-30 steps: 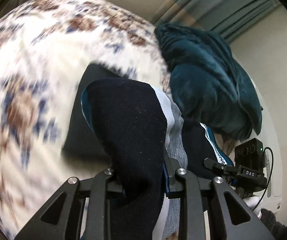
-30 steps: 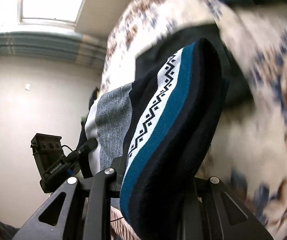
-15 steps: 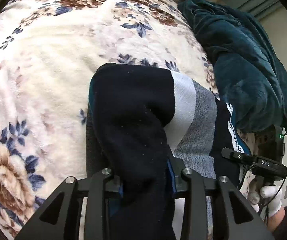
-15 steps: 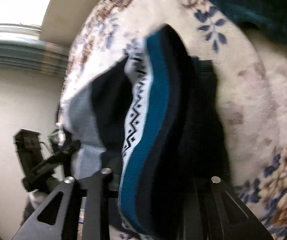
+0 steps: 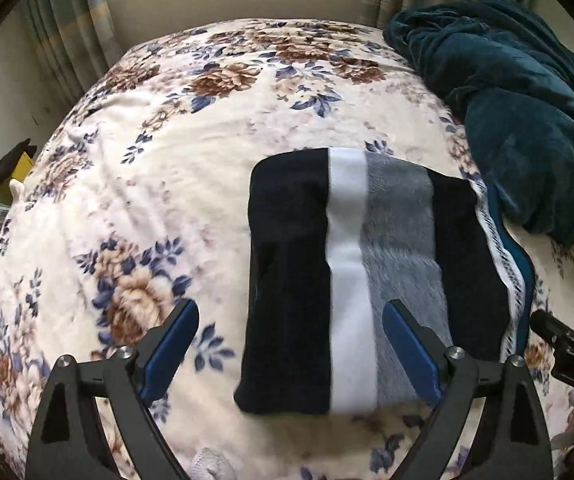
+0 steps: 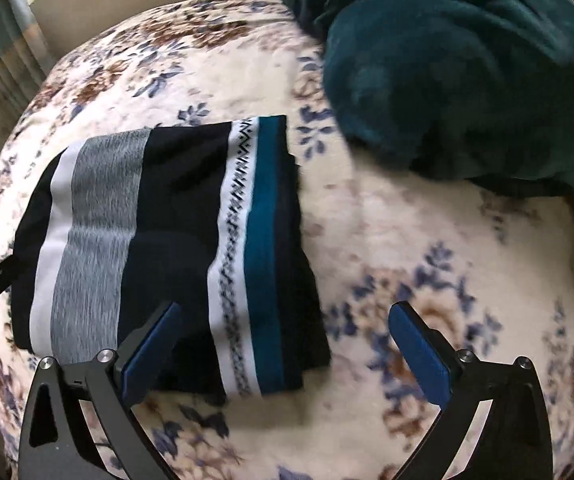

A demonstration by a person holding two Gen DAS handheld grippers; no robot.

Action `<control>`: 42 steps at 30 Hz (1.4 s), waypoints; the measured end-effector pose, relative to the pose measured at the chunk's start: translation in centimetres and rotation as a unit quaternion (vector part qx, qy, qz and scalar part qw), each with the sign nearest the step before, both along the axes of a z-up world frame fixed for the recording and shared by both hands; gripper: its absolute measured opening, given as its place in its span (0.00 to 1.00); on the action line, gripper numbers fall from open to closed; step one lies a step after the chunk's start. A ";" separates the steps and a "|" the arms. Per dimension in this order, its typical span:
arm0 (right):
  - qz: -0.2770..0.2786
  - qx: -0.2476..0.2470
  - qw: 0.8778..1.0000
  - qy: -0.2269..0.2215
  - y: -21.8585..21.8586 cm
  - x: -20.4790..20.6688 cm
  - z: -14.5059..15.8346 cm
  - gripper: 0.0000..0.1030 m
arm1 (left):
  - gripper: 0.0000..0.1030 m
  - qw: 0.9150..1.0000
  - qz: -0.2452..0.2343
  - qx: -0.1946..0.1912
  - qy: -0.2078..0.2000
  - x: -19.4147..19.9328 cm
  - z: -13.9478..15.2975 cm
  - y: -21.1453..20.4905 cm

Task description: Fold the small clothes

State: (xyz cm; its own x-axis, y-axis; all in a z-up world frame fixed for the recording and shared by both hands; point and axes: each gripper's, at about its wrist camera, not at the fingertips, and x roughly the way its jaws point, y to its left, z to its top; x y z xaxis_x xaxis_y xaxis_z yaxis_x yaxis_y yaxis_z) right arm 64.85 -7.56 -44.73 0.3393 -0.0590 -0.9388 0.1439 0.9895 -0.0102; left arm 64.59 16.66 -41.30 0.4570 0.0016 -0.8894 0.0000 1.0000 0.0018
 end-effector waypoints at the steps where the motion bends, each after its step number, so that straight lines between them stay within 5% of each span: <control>1: -0.006 -0.008 1.000 -0.005 0.1 -0.7 0.7 1.00 | 0.91 1.000 0.001 0.005 -0.003 -0.4 0.4 -0.2; 10: -0.015 -0.023 0.999 -0.034 0.6 -5.3 6.8 1.00 | 0.91 1.000 -0.004 0.014 -0.014 -4.6 4.5 -1.3; 16: -0.025 -0.017 0.998 -0.053 -0.2 -9.3 11.7 1.00 | 0.91 0.999 0.007 0.013 -0.032 -9.0 9.7 -1.3; 33: -0.003 -0.015 0.987 -0.162 0.4 -29.8 35.9 1.00 | 0.91 0.994 0.004 0.025 -0.103 -26.7 29.2 -2.2; 42: 0.007 0.002 0.981 -0.194 0.3 -39.6 45.2 1.00 | 0.91 0.990 0.010 0.028 -0.135 -34.1 36.2 -2.5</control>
